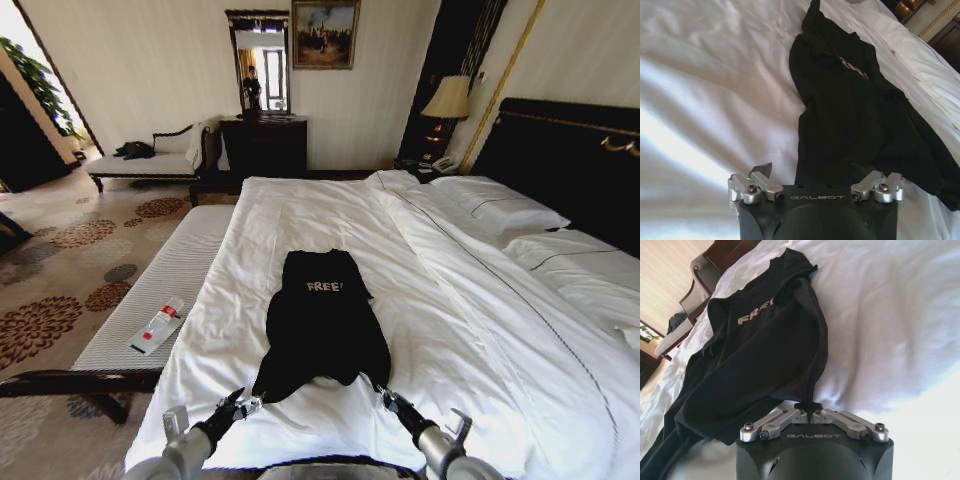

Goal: Fold the clothes on the bed.

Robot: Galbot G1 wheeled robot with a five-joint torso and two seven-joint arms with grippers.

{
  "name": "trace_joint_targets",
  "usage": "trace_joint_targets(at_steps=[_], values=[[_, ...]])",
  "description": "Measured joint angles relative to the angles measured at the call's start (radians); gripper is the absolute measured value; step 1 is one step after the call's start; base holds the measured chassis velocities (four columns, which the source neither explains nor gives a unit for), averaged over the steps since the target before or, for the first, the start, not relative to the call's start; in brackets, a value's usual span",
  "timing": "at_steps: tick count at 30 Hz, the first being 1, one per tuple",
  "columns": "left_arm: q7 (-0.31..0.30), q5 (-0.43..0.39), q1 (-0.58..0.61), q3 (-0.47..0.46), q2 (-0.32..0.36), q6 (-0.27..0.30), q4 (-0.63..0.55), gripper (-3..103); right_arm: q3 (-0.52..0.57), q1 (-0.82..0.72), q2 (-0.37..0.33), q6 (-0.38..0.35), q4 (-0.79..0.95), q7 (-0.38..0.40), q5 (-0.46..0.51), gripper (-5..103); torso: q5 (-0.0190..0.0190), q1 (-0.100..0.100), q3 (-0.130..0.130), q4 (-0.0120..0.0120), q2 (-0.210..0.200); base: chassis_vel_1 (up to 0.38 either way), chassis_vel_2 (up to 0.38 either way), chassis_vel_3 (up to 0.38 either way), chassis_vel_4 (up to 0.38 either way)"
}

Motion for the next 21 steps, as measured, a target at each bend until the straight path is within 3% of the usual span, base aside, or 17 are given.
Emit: trace_joint_targets(at_steps=[4,11,12,16,18,19,21], values=[[0.000,0.000,-0.012,0.015,0.002,0.009,0.004,83,0.002,-0.004,0.000,0.000,0.000,0.001,0.000,0,0.0000,0.000,0.000,0.0000,0.000,0.000,0.000,0.000,0.000],[-0.003,-0.011,-0.025,0.034,0.017,0.028,0.023,50,0.008,-0.007,-0.001,-0.001,0.000,0.006,0.002,0,0.0000,0.000,0.000,0.0000,0.000,0.000,0.000,0.000,0.000],[-0.003,-0.011,-0.025,0.034,0.017,0.028,0.023,50,0.008,-0.007,-0.001,-0.001,0.000,0.006,0.002,0,0.0000,0.000,0.000,0.0000,0.000,0.000,0.000,0.000,0.000],[-0.003,-0.012,-0.018,0.036,0.013,0.030,0.025,34,0.008,-0.005,0.000,-0.001,-0.004,0.008,0.003,0,0.0000,0.000,0.000,0.0000,0.000,0.000,0.000,0.000,0.000],[-0.002,-0.012,-0.016,0.037,0.012,0.031,0.025,34,0.007,-0.005,0.000,-0.001,-0.005,0.009,0.003,0,0.0000,0.000,0.000,0.0000,0.000,0.000,0.000,0.000,0.000],[0.000,-0.011,-0.012,0.036,0.010,0.031,0.025,23,0.005,-0.003,0.001,-0.001,-0.006,0.010,0.004,0,0.0000,0.000,0.000,0.0000,0.000,0.000,0.000,0.000,0.000],[0.000,-0.011,-0.010,0.036,0.009,0.031,0.025,18,0.004,-0.002,0.001,0.000,-0.006,0.011,0.004,0,0.0000,0.000,0.000,0.0000,0.000,0.000,0.000,0.000,0.000]])
